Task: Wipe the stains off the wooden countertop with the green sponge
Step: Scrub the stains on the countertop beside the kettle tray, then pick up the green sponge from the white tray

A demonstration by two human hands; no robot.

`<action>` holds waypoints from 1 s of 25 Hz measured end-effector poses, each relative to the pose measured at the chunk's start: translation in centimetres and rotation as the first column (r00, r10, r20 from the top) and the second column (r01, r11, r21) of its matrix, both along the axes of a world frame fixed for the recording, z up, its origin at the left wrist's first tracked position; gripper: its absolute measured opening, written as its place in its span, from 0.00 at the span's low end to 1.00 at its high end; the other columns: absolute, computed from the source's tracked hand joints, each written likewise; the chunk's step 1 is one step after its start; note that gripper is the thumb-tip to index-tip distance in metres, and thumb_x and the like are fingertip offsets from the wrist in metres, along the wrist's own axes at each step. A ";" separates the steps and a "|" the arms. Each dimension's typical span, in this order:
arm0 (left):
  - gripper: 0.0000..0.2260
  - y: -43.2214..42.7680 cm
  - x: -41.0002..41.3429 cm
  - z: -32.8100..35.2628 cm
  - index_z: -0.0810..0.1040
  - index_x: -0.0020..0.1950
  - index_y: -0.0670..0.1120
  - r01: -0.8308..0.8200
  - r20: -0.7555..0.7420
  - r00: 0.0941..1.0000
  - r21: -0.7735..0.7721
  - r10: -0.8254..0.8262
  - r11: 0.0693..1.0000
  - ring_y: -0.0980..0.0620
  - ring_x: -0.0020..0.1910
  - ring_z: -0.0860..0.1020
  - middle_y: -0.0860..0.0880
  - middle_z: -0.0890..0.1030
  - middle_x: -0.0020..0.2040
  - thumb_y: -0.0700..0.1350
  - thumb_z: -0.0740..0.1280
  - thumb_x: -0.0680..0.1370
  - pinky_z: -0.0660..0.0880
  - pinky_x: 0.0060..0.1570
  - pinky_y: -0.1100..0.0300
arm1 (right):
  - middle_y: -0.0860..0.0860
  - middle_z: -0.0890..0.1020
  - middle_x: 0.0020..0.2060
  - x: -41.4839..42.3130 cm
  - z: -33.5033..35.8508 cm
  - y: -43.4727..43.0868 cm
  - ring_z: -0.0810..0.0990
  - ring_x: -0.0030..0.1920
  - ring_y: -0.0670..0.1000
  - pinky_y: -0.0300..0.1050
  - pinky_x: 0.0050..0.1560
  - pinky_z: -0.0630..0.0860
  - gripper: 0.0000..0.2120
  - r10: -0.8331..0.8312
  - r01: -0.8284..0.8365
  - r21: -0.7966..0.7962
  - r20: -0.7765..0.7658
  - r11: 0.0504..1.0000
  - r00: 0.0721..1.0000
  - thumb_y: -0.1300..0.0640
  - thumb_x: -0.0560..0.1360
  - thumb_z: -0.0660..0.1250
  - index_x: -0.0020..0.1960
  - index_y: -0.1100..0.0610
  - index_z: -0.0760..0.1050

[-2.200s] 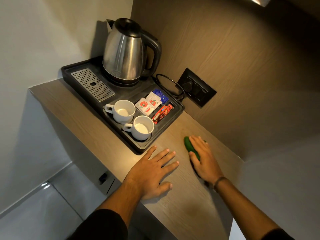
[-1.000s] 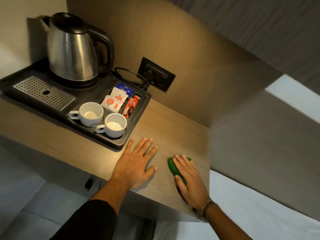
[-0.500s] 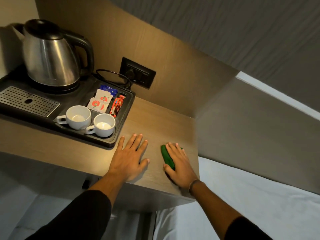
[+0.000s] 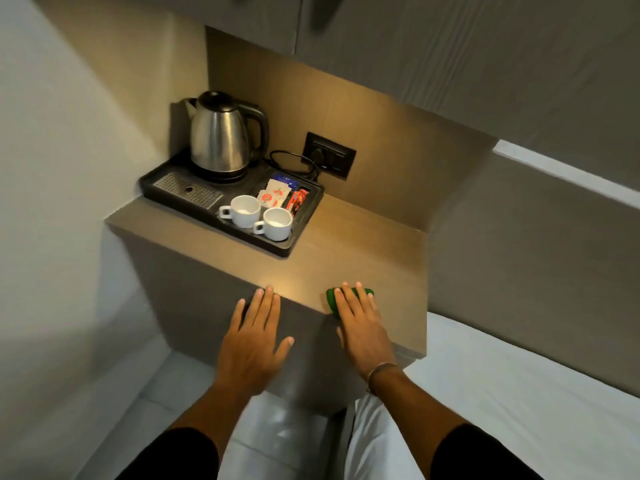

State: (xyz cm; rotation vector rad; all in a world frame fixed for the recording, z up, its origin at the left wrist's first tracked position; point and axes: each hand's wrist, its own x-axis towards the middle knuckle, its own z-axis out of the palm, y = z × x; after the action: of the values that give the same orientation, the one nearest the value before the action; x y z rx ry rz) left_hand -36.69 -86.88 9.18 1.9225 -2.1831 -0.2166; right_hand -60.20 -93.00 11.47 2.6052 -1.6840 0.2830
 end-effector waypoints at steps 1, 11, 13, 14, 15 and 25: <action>0.37 3.4 1.0 -0.2 0.52 0.84 0.40 -0.056 0.016 0.998 -0.003 0.056 0.998 0.39 0.85 0.54 0.38 0.56 0.86 0.62 0.51 0.82 0.55 0.82 0.35 | 0.59 0.63 0.81 1.4 0.0 2.6 0.56 0.81 0.64 0.61 0.79 0.50 0.37 0.043 -0.043 -0.006 0.005 0.999 0.999 0.61 0.77 0.72 0.81 0.58 0.59; 0.36 43.9 12.9 -3.0 0.57 0.84 0.41 -0.690 0.096 0.724 0.122 0.683 0.714 0.40 0.84 0.59 0.40 0.60 0.85 0.63 0.55 0.83 0.49 0.81 0.39 | 0.54 0.56 0.83 20.6 -4.4 32.7 0.48 0.83 0.60 0.56 0.79 0.41 0.35 0.591 -0.600 0.146 0.107 0.786 0.800 0.55 0.82 0.66 0.83 0.54 0.53; 0.36 47.7 14.1 -3.4 0.59 0.84 0.41 -0.725 0.111 0.687 0.168 0.718 0.668 0.39 0.83 0.60 0.40 0.61 0.84 0.63 0.54 0.82 0.53 0.81 0.38 | 0.54 0.58 0.83 22.3 -5.5 35.7 0.50 0.83 0.60 0.56 0.78 0.42 0.36 0.611 -0.623 0.140 0.123 0.770 0.782 0.55 0.81 0.68 0.83 0.55 0.54; 0.36 48.6 14.2 -3.3 0.59 0.84 0.41 -0.733 0.131 0.680 0.168 0.722 0.659 0.39 0.83 0.60 0.40 0.62 0.84 0.64 0.54 0.82 0.55 0.81 0.37 | 0.54 0.59 0.83 22.7 -6.0 36.6 0.52 0.82 0.61 0.57 0.78 0.44 0.36 0.605 -0.617 0.146 0.122 0.773 0.787 0.56 0.80 0.69 0.83 0.55 0.56; 0.36 50.4 14.8 -3.4 0.59 0.83 0.42 -0.747 0.139 0.663 0.190 0.736 0.637 0.39 0.83 0.60 0.40 0.62 0.84 0.64 0.53 0.83 0.58 0.81 0.36 | 0.55 0.61 0.82 23.9 -6.0 38.3 0.55 0.82 0.61 0.57 0.79 0.47 0.36 0.627 -0.635 0.148 0.103 0.758 0.772 0.56 0.79 0.70 0.82 0.55 0.57; 0.38 80.2 25.5 -6.1 0.55 0.84 0.43 -0.932 0.172 0.312 0.249 0.935 0.265 0.39 0.84 0.54 0.41 0.58 0.85 0.67 0.42 0.83 0.56 0.82 0.35 | 0.55 0.62 0.82 41.0 -8.3 65.8 0.54 0.82 0.62 0.61 0.81 0.53 0.35 0.893 -0.890 0.234 0.140 0.391 0.429 0.57 0.79 0.68 0.82 0.55 0.57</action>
State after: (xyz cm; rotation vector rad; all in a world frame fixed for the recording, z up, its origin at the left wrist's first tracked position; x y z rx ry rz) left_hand -11.14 -6.67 3.07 2.9919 -0.6003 -0.3368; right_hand -19.23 -27.23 3.22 3.4427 -0.0567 0.0173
